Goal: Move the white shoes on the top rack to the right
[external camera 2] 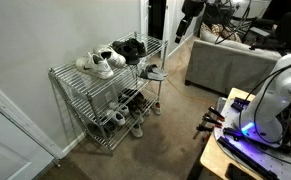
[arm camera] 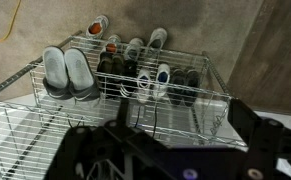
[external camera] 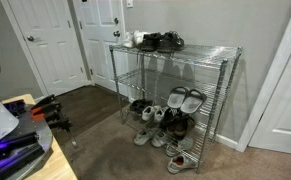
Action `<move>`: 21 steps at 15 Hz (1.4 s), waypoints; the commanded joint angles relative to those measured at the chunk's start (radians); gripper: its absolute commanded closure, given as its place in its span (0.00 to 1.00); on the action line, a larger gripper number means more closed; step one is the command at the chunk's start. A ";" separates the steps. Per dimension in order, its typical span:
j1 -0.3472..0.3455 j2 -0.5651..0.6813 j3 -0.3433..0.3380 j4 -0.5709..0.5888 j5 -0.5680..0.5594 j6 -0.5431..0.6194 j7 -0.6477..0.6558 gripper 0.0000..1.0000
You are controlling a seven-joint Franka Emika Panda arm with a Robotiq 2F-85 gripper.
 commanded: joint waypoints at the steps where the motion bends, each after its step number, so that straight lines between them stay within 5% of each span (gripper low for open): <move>1: -0.001 0.001 0.001 0.002 0.000 -0.002 0.000 0.00; 12: 0.000 0.007 0.002 0.007 -0.005 0.009 -0.006 0.00; 21: 0.020 0.397 0.131 0.231 -0.113 0.308 0.173 0.00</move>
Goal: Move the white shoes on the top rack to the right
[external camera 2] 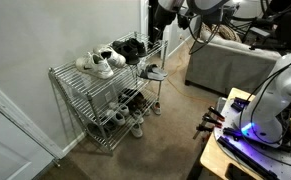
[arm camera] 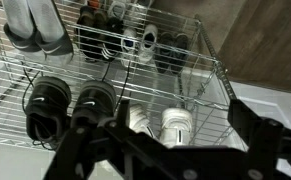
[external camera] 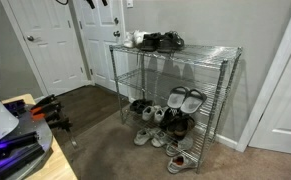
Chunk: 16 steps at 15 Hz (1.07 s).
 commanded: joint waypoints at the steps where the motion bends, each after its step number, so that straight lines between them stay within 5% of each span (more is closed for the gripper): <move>1: -0.001 0.187 0.025 0.125 -0.107 0.057 0.114 0.00; 16: 0.213 0.691 -0.063 0.624 -0.176 0.087 0.223 0.00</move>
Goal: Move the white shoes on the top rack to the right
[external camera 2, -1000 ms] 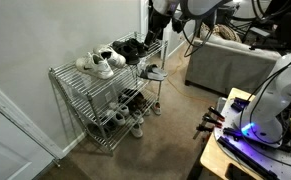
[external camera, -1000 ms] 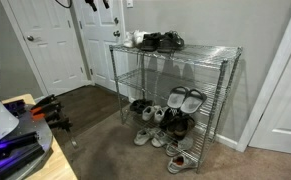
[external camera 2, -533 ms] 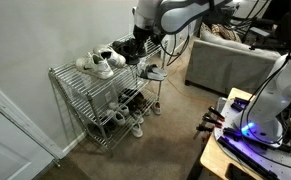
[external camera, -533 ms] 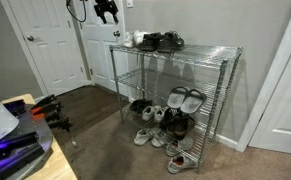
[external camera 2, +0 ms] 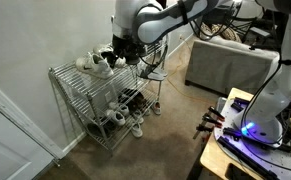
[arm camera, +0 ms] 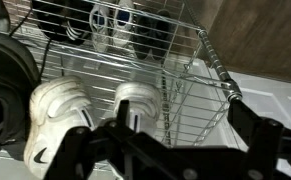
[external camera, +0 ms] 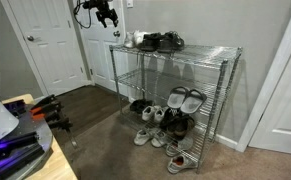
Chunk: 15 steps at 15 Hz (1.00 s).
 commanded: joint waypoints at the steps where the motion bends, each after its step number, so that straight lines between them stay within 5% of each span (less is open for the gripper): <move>1: 0.054 0.116 -0.040 0.141 -0.018 0.025 0.018 0.00; 13: 0.170 0.254 -0.294 0.312 -0.142 0.278 0.156 0.00; 15: 0.152 0.241 -0.266 0.299 -0.106 0.255 0.109 0.00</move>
